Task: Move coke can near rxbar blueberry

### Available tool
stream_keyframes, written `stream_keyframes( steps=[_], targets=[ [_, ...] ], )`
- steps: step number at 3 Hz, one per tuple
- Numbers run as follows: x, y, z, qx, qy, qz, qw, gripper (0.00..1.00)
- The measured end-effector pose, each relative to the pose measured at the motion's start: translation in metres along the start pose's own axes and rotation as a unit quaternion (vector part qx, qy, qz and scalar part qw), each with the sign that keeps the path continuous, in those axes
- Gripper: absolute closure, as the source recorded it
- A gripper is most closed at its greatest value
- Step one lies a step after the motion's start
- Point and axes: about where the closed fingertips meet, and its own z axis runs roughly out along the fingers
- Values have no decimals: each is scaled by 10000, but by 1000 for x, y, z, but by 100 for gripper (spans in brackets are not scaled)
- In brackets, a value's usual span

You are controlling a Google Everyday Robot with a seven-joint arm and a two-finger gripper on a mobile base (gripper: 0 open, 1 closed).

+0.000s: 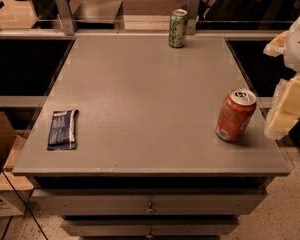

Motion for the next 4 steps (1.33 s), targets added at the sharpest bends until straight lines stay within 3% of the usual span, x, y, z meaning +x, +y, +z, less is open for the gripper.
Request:
stream_keyframes(
  steps=[1,2,3,4],
  targets=[
    [0,0,0,0,0,0,10000,0],
    [-5,1,3,9,-301,5,9995,0],
    [-18,1,21,-81,-638,46,9979,0],
    [-22,-2,42,-96,-717,108,9973,0]
  ],
)
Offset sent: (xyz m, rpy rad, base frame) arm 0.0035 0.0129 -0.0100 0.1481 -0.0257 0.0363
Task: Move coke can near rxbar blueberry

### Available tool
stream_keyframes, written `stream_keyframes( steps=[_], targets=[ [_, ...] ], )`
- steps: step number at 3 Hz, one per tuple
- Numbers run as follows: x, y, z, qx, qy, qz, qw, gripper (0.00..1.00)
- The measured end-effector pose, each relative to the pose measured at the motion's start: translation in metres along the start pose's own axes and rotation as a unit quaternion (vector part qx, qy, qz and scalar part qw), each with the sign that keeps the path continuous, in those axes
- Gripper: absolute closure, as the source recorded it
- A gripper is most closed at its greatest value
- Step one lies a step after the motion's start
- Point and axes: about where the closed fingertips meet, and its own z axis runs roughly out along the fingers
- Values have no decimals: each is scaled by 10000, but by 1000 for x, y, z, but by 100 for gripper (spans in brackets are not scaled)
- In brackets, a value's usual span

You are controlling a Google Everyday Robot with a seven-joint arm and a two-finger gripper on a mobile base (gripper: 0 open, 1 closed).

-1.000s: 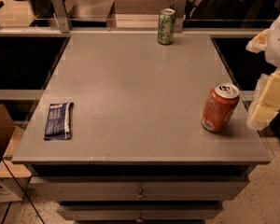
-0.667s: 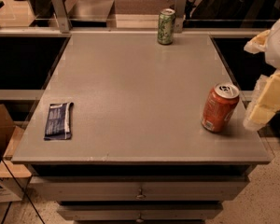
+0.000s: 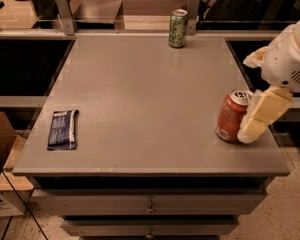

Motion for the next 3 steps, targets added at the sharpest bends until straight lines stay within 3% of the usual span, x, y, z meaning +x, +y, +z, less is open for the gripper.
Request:
stream_keyframes(
  steps=[1,2,3],
  targets=[
    [8,-6,21,-45,49,104,9999,0],
    [14,-11,41,-143,49,197,9997,16],
    [14,-16,51,-192,50,242,9995,39]
  ],
)
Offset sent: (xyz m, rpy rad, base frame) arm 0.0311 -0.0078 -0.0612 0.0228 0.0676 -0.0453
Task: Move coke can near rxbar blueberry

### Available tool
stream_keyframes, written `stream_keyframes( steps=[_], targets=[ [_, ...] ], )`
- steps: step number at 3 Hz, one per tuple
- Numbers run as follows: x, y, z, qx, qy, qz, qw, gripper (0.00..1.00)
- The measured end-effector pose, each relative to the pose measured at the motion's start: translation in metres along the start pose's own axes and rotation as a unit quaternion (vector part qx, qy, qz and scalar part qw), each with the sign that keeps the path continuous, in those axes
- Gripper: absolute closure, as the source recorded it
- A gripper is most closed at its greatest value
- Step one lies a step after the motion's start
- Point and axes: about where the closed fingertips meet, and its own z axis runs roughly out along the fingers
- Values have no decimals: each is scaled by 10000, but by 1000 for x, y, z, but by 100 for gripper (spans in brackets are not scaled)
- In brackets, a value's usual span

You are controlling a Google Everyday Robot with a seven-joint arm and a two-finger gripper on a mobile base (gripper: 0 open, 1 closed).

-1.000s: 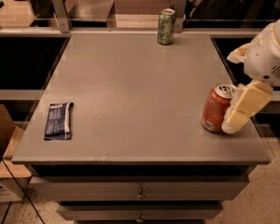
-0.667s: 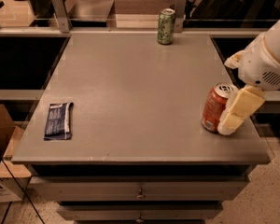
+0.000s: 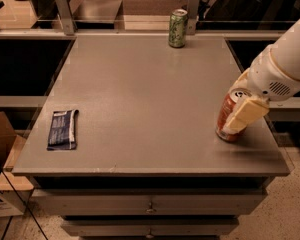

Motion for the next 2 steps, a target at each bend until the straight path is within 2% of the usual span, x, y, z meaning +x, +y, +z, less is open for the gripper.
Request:
stream_keyframes(
  steps=[1,2],
  targets=[
    [-9,-4,-3,3,-44,8,10000,62],
    [-36,-7,-18,-14,-326,-26,9995,85]
  ],
)
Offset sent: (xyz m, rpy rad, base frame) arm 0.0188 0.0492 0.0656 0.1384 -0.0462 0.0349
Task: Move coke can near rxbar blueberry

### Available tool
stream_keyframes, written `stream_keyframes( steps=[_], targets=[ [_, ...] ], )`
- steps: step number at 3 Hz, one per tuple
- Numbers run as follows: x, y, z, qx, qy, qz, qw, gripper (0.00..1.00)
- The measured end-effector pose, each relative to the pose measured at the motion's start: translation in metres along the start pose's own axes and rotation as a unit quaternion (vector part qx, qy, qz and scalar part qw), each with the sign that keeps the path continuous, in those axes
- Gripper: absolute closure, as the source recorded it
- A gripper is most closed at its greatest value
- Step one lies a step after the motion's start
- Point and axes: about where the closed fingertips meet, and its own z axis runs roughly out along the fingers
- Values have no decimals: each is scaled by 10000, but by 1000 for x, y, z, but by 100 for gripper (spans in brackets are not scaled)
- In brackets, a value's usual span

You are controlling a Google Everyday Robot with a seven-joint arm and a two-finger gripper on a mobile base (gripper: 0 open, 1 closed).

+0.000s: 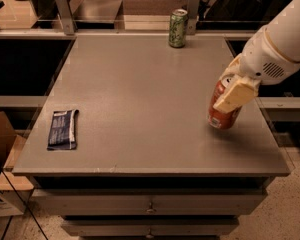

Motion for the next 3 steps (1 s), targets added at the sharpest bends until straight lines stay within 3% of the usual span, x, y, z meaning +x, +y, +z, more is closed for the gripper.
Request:
stream_keyframes(
  steps=[1,2,3],
  targets=[
    [-51,-8,-38,138,-675,-222,9974,100],
    [-58,-5,-31,98,-578,-239,9980,100],
    [-95,16,-20,60,-461,-785,9958,100]
  ],
)
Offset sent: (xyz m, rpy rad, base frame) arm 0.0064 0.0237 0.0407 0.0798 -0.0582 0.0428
